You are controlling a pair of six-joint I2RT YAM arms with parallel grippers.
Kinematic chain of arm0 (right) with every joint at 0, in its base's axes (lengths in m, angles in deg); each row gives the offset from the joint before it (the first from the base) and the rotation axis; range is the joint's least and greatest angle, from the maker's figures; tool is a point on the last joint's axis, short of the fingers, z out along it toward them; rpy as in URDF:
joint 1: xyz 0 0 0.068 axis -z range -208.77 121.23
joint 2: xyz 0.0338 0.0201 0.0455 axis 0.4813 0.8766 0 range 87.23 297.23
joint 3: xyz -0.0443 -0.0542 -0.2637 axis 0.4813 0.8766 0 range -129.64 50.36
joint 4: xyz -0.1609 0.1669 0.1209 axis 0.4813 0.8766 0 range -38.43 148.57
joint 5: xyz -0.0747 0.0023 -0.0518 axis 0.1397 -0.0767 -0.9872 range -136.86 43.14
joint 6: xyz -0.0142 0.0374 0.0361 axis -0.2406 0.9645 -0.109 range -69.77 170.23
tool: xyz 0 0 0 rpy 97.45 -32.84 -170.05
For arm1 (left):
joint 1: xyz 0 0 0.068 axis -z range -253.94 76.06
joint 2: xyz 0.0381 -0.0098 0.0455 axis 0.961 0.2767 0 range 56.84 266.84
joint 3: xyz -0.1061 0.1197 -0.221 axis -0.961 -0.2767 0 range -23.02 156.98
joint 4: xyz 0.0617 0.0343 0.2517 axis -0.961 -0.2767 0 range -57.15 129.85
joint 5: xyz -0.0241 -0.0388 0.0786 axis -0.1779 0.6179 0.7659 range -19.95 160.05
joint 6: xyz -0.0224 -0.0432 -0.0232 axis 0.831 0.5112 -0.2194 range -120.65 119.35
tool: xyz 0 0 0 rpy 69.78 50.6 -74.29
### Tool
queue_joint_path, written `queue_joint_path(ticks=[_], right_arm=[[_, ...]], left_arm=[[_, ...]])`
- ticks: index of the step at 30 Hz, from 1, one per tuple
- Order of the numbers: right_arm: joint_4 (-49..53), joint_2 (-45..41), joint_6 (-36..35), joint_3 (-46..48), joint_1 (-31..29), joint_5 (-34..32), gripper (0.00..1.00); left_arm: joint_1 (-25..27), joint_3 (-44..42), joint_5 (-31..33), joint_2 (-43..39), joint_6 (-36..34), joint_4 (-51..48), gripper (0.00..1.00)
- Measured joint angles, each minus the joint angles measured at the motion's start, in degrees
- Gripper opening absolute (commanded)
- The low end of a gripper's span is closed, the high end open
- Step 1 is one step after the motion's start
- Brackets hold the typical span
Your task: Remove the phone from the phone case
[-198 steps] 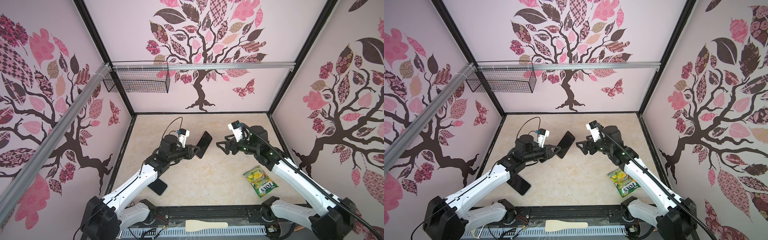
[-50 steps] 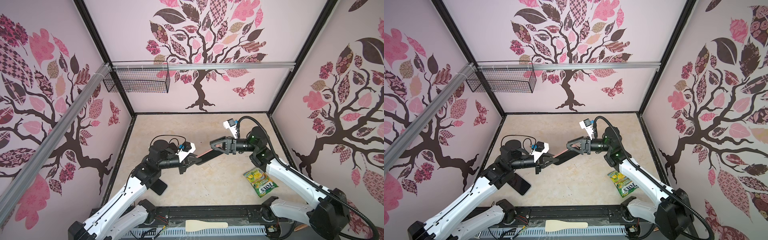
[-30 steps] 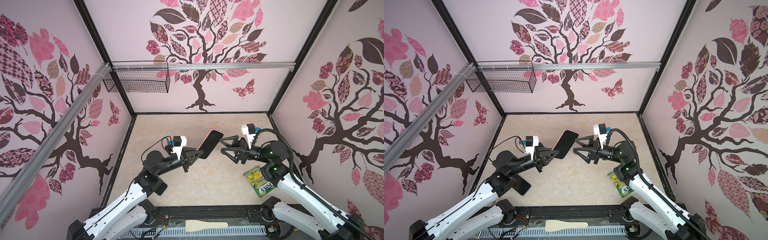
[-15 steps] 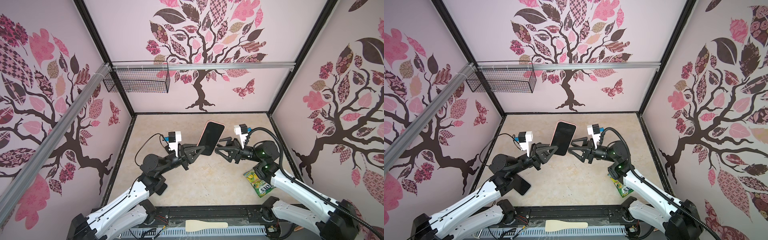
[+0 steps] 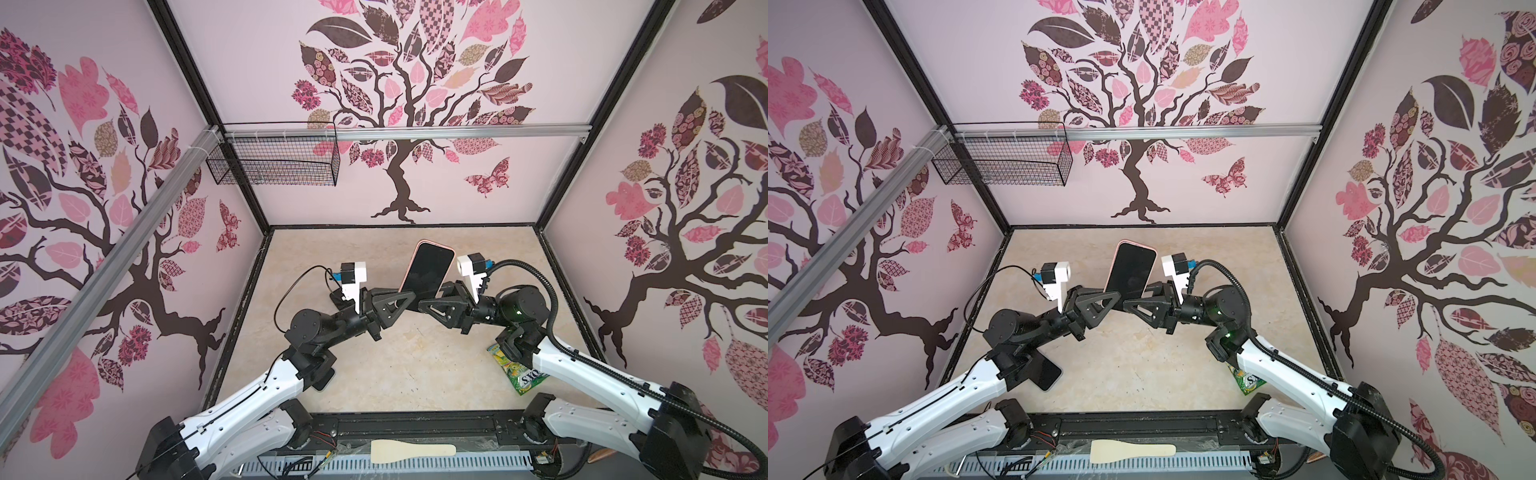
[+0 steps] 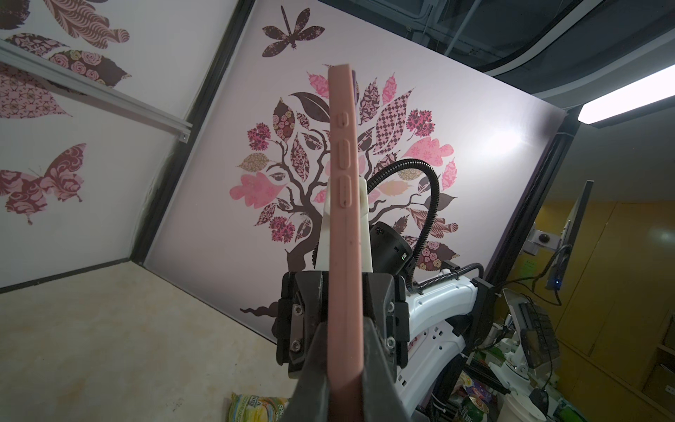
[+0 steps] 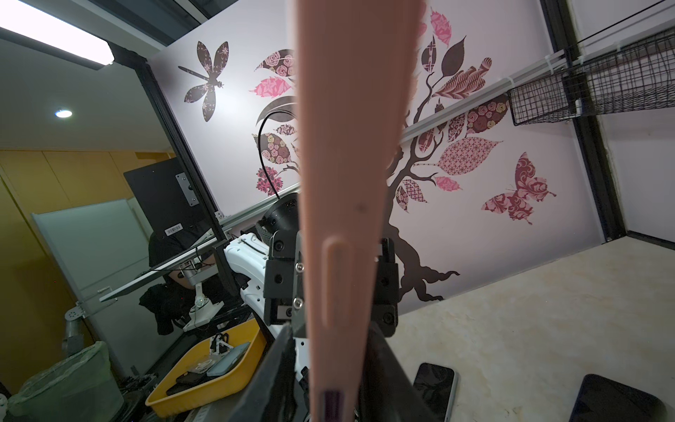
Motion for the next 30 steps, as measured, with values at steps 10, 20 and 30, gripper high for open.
queue_joint_path(ticks=[10, 20, 30], right_arm=[[0.4, 0.0, -0.4, 0.0, 0.0, 0.0, 0.21], [4.3, -0.6, -3.1, -1.0, 0.0, -0.2, 0.14], [7.5, -1.8, -4.3, -1.2, 0.0, -0.5, 0.0]], left_arm=[[0.2, 0.0, -0.1, 0.3, 0.0, 0.0, 0.0], [0.1, 0.0, -0.9, 0.7, -0.1, -0.3, 0.0], [0.1, 0.1, -1.4, 1.0, -1.0, -0.5, 0.0]])
